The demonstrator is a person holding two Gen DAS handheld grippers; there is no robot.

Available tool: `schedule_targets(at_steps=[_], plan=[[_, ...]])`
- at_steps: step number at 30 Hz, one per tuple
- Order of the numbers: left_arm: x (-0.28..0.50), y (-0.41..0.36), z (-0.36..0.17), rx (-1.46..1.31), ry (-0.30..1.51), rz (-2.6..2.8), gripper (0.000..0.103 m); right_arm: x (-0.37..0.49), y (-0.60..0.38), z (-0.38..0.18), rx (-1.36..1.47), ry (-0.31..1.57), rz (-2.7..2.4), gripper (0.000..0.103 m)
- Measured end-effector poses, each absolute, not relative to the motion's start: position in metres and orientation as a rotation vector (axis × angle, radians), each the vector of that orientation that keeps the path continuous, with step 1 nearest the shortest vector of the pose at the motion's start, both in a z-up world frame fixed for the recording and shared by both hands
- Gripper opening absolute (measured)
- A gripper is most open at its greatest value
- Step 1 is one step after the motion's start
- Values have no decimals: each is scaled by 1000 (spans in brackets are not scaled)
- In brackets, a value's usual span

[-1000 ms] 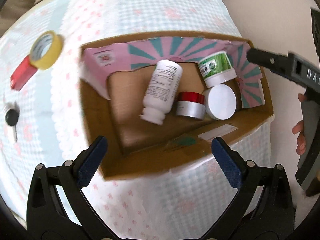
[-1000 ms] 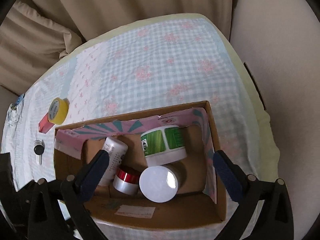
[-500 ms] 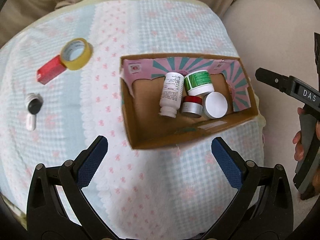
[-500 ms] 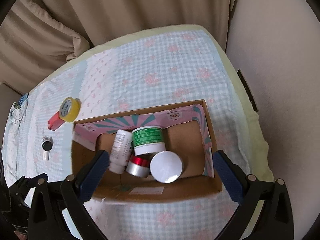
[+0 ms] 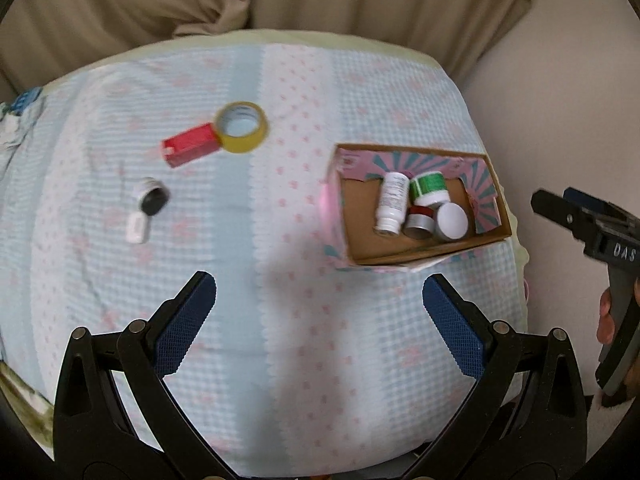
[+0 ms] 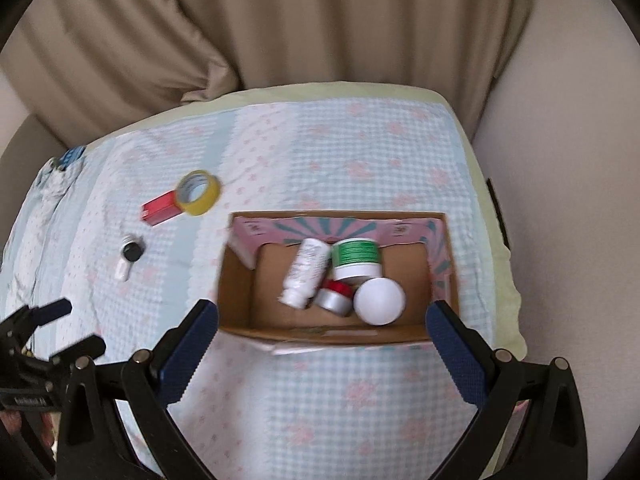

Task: Organize rigid objects
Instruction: 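Move both tools back toward the remaining items on the bed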

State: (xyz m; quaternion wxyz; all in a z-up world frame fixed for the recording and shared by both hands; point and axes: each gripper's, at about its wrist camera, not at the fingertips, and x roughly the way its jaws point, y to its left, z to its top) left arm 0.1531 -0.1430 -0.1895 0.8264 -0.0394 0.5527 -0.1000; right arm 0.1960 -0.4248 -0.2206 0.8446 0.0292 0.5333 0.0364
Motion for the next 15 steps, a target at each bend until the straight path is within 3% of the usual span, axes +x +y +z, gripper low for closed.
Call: schedule_targets(at_steps=[15], plan=[[132,52,-180,-69,1143,-96,103,181,-253,-209,99,1115,153,103]])
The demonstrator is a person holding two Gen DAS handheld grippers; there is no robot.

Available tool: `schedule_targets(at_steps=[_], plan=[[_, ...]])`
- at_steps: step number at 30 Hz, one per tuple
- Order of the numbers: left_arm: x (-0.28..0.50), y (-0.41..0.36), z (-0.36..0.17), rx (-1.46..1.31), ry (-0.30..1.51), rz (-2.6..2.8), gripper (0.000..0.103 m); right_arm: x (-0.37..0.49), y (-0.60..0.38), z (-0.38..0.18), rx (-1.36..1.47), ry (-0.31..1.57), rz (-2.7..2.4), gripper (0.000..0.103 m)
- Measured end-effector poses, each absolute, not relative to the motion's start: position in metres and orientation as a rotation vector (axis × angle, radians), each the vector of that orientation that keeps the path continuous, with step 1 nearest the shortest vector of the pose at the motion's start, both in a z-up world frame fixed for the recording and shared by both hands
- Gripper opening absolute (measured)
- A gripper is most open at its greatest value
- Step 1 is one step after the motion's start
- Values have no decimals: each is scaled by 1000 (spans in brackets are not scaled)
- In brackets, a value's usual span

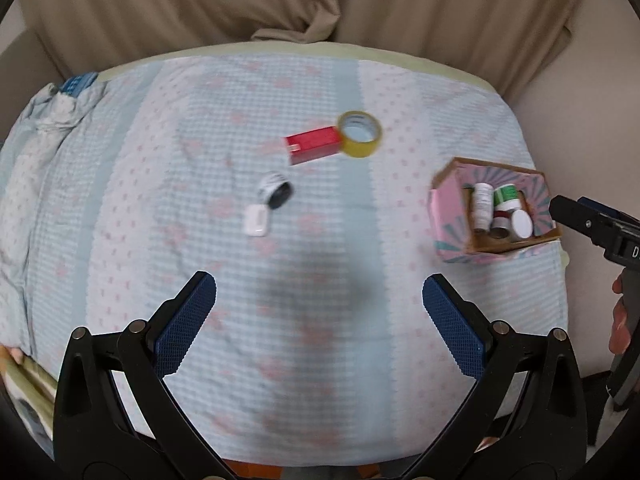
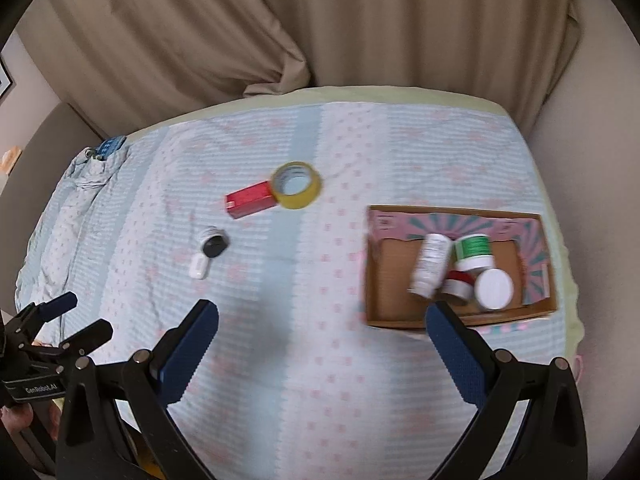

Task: Organize rigid objects
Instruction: 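Move both tools back toward the remaining items on the bed, then grasp the white earbud case with the left tool while the right tool grasps the red box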

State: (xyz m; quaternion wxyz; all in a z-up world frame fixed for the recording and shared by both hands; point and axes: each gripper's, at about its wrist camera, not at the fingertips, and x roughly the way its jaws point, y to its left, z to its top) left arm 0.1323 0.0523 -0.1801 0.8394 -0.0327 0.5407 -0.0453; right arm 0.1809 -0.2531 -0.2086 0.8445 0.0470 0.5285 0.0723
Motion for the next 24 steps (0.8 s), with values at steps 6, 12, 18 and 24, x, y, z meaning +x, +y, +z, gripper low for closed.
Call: schedule_targets(at_steps=[6,12,18,24], plan=[[156,115,-208,-78,1178,-85,103,206,-189,-223,82,1121,175,103],[188,147,-243,-95,1224,-78,103,246,-134,-249,21,1140,234,103],[225,146,-286,-102,1292,-85,103,297,-97,-283,-134,1175,335,103],[260,128,-344,-50,1383,-100,102,351,-69,-330,-456,1173,504,103]])
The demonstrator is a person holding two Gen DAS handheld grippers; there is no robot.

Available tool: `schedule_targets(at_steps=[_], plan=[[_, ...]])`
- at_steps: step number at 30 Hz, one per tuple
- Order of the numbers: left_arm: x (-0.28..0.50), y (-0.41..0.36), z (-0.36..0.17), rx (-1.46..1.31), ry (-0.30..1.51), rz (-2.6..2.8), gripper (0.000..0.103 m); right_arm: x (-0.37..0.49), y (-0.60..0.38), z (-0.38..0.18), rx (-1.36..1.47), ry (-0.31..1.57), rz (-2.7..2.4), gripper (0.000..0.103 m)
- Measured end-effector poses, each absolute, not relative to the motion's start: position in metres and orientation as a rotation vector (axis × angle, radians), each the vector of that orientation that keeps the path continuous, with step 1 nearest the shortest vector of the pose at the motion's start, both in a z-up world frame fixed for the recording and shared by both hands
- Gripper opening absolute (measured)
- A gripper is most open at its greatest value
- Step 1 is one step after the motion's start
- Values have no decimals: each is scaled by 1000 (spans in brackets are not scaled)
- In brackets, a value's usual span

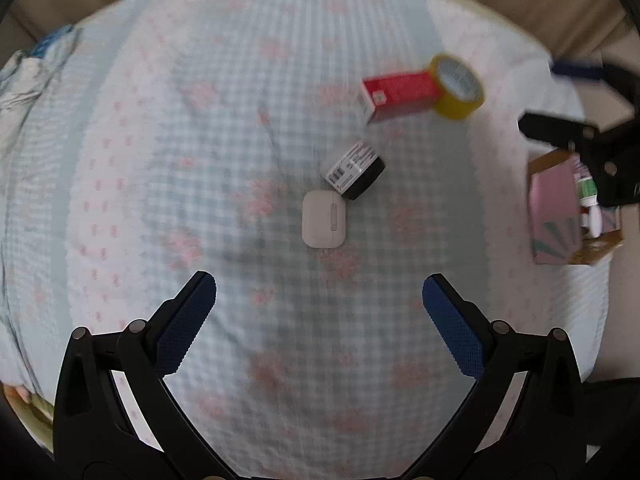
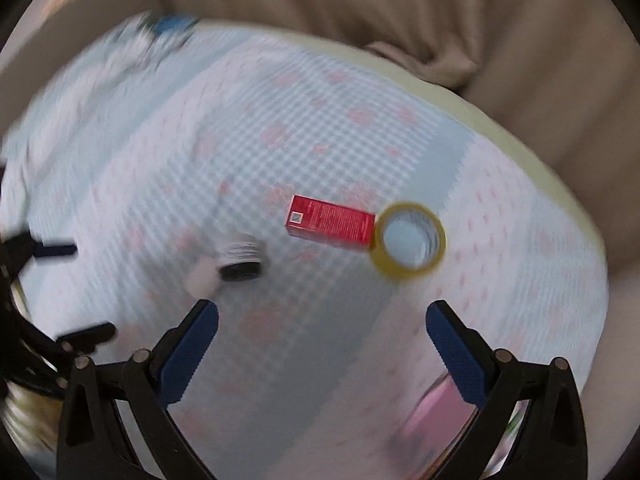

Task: Organize rigid objects
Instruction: 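Grasp the white earbud case with the left tool while the right tool grasps the red box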

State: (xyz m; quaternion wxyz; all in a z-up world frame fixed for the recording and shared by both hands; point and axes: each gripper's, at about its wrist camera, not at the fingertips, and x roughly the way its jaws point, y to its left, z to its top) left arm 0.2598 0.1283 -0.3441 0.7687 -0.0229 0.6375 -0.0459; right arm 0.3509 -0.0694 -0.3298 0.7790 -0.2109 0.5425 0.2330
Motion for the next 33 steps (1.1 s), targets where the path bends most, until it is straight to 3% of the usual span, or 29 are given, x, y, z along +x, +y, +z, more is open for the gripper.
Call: schedule_targets(at_steps=[6,12,16,18,22,24,26,30,33], plan=[[294,117,-411,-91,1481,-96,92,395,-45,-387,-821,1136,722,103],[312,117,-460,-134,1534,-62,90,416,-25,-439,-1109,1089,885,98],[314,115,-478,-122,1571,-56,79,429,-17,-468,-1214,1102,941,97],[314,110,-482,-98,1574,-54,79,432,-14,-480,-1257,1128,975,85],[315,100,-487,-75,1568,-49,79,437,-8,-500,-1321,1169,1014,85],[318,97,-488,-77,1567,-48,79,439,-6,-504,-1327,1182,1030,77],[324,97,-486,-53,1565,-49,71,441,-4,-509,-1339,1198,1044,69],[331,95,-480,-5,1562,-74,44,443,0,-515,-1367,1212,1058,45],[336,98,-477,-15,1563,-88,41,443,1,-515,-1371,1216,1067,44]])
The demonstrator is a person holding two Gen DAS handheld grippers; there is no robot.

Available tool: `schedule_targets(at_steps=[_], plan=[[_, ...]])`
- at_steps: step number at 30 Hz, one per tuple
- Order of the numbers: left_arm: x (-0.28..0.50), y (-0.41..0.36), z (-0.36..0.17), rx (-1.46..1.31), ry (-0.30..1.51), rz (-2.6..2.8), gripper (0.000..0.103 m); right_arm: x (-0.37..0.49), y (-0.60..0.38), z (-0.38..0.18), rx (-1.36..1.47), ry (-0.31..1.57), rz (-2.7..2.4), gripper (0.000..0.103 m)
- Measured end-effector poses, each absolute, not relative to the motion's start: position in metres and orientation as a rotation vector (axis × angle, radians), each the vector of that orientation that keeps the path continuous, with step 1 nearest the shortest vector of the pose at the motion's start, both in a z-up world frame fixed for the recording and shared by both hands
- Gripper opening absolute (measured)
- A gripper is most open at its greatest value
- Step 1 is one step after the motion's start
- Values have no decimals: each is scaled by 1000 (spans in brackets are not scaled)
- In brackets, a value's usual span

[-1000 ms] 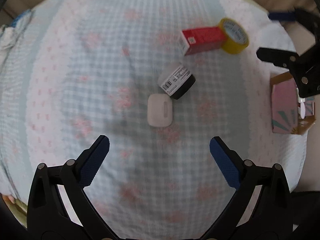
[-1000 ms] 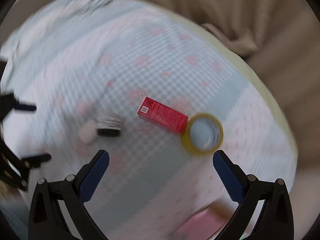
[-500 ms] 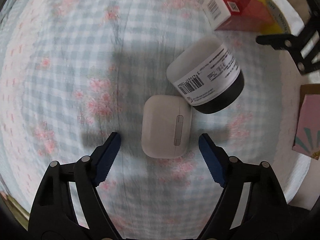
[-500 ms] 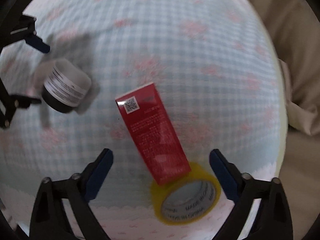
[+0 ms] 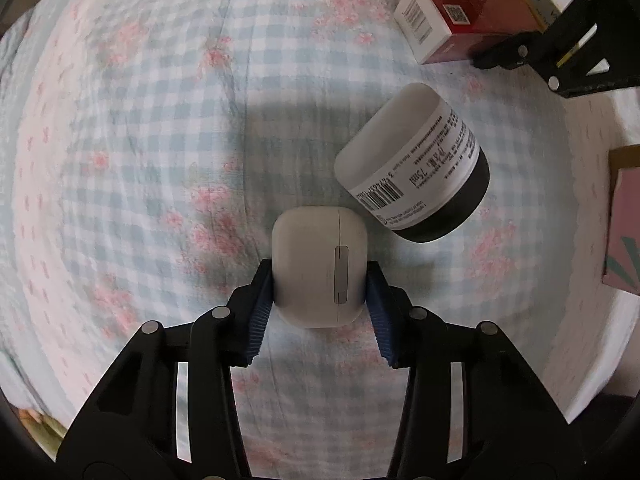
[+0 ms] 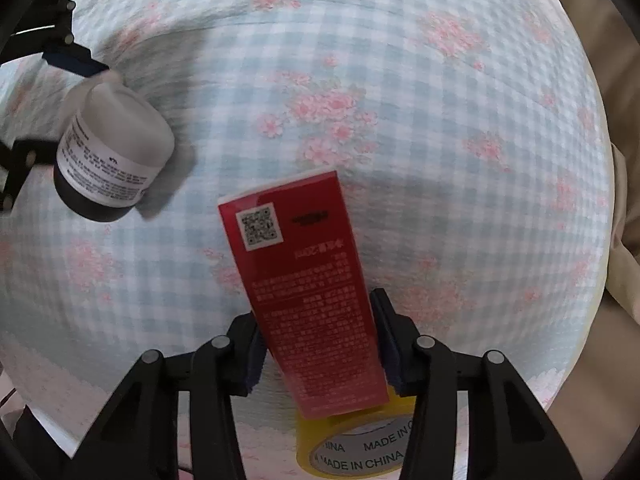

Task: Organize rigid objects
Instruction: 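Grasp the white earbud case with the left tool while the right tool grasps the red box, then carry the earbud case and red box with both tools over the cardboard box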

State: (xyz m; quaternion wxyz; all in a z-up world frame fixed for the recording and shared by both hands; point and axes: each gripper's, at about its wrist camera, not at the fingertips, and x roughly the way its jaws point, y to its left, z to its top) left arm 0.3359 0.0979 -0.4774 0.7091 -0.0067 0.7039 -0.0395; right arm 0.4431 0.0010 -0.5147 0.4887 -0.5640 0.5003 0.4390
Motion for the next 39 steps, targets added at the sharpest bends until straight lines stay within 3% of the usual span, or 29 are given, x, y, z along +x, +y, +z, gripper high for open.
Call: schedule_targets(at_steps=[14,23,31,39], plan=[[316,132,-456,-133,1529,-52,41,426,24,-480,-1202,1268,1006,39],[286,163,-421,-195,1477,-33,41,422,33,-447,-929,1373,870,38],[257,172,-355,-184,1400,-84,41,409,20,-375,-555,1440,745,38],[234,161,-292,-155,1321,-196,41,341,-38,-293,-223,1399,616,38]])
